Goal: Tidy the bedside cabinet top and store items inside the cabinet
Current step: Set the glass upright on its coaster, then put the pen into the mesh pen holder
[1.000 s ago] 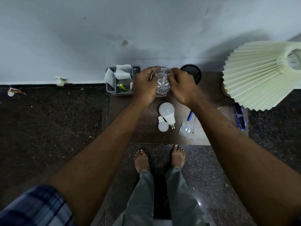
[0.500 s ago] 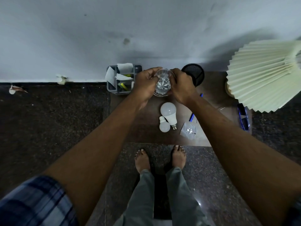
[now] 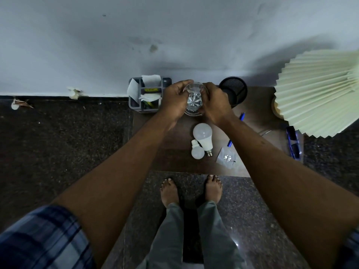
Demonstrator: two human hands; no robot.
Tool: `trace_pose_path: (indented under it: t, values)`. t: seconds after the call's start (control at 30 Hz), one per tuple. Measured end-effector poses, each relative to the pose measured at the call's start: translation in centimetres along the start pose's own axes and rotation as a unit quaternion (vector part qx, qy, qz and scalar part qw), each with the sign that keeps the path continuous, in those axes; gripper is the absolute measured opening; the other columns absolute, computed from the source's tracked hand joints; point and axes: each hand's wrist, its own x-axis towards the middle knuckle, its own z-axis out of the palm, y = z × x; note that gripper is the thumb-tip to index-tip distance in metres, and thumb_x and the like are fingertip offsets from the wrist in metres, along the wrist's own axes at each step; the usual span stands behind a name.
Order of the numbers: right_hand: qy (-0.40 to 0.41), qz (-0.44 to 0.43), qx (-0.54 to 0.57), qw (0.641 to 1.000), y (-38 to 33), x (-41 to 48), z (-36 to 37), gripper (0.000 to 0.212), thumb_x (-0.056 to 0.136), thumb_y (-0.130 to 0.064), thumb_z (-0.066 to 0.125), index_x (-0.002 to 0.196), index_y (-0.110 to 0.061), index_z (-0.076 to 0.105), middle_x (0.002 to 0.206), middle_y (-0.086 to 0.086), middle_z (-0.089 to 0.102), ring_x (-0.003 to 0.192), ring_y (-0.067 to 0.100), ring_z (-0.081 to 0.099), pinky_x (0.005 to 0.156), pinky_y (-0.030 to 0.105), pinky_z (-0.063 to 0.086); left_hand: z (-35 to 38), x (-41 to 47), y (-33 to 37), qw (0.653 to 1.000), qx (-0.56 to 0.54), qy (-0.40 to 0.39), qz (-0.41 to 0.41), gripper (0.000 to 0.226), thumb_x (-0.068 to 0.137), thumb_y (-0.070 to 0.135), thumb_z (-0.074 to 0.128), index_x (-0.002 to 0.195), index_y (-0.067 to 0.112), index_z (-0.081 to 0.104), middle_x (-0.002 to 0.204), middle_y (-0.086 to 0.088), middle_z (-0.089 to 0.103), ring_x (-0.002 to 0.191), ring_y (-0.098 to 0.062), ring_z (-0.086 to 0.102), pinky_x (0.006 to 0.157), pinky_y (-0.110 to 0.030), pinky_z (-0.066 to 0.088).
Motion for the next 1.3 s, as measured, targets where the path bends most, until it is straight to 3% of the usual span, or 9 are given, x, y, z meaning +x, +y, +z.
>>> trace_pose_path:
  t: [0.1,0.23,0.3,0.4,0.53,0.67,0.83,1.0,1.3]
  values:
    - [0.002,0.006,0.004,1.000,-0.2,0.0,-0.1,0.028,0.106,-0.028,0.042,0.118,-0.011,0.061,0.104,0.007,0.070,0.085,0.021,0.067,0.074,0.035,0.058,0.0,0.1,0.2,1.000,0.020,0.002,0.004,0.035,0.095,-0.004,0.051,0.125,0.007,0.067,0.116,-0.009,0.073,0.104,-0.020,0.072,0.093,-0.042,0.058]
    - [0.005,0.013,0.010,1.000,-0.6,-0.5,-0.5,0.031,0.105,-0.031,0.045,0.121,-0.010,0.061,0.110,0.010,0.071,0.097,0.025,0.069,0.084,0.043,0.058,0.0,-0.2,0.9,1.000,0.020,0.016,0.004,0.038,0.094,-0.006,0.052,0.127,0.007,0.065,0.121,-0.007,0.071,0.109,-0.018,0.069,0.096,-0.039,0.057]
    - [0.009,0.017,0.025,0.999,-0.8,-0.9,-0.9,0.034,0.105,-0.033,0.046,0.125,-0.010,0.061,0.114,0.009,0.072,0.103,0.024,0.069,0.088,0.041,0.057,-0.1,-0.6,1.4,1.000,0.015,0.024,0.012,0.039,0.093,-0.007,0.053,0.129,0.005,0.064,0.125,-0.007,0.070,0.114,-0.016,0.067,0.101,-0.038,0.054]
    - [0.030,0.024,0.029,0.999,-1.1,-1.5,-1.9,0.039,0.104,-0.035,0.050,0.133,-0.010,0.059,0.124,0.007,0.069,0.112,0.019,0.065,0.088,0.022,0.044,-0.1,-1.5,2.3,0.999,0.003,0.038,0.025,0.041,0.091,-0.009,0.055,0.129,0.004,0.062,0.127,-0.008,0.068,0.118,-0.015,0.064,0.104,-0.034,0.051]
    - [0.060,0.022,0.073,0.995,-1.7,-2.8,-3.6,0.038,0.099,-0.035,0.059,0.130,-0.013,0.061,0.119,-0.001,0.070,0.103,0.006,0.061,0.081,0.012,0.041,-0.3,-3.3,4.0,0.997,-0.014,0.066,0.044,0.039,0.089,-0.009,0.055,0.125,0.004,0.064,0.124,-0.010,0.068,0.114,-0.019,0.066,0.099,-0.035,0.054]
    - [0.085,0.027,0.130,0.988,-1.5,-4.6,-5.2,0.032,0.095,-0.034,0.065,0.123,-0.018,0.063,0.099,-0.019,0.067,0.094,0.000,0.064,0.090,0.030,0.055,-0.8,-5.5,5.4,0.993,-0.027,0.092,0.066,0.037,0.086,-0.008,0.055,0.119,0.005,0.067,0.116,-0.008,0.069,0.109,-0.016,0.067,0.097,-0.036,0.056]
    - [0.109,0.030,0.193,0.975,-0.2,-6.9,-6.4,0.028,0.090,-0.036,0.070,0.116,-0.027,0.062,0.089,-0.011,0.071,0.079,0.014,0.070,0.066,0.035,0.056,1.1,-8.6,5.5,0.991,-0.061,0.074,0.092,0.027,0.087,-0.007,0.063,0.112,0.001,0.066,0.098,-0.005,0.069,0.086,-0.006,0.067,0.078,-0.026,0.056]
    - [0.130,0.048,0.216,0.967,2.4,-9.3,-7.0,0.018,0.090,-0.034,0.071,0.107,-0.033,0.064,0.090,-0.005,0.071,0.080,0.025,0.070,0.071,0.047,0.060,5.0,-10.8,3.4,0.997,-0.058,0.022,0.045,0.026,0.087,0.000,0.067,0.112,0.006,0.065,0.095,-0.003,0.067,0.085,-0.008,0.065,0.084,-0.039,0.056]
    - [0.126,0.106,0.223,0.961,8.2,-12.0,-7.2,0.015,0.091,-0.011,0.070,0.102,-0.021,0.068,0.080,-0.006,0.068,0.063,0.013,0.062,0.059,0.031,0.051,10.1,-11.3,-1.0,0.999,0.008,-0.012,-0.046,0.024,0.085,0.002,0.066,0.092,0.025,0.067,0.093,-0.008,0.073,0.085,-0.019,0.069,0.088,-0.047,0.058]
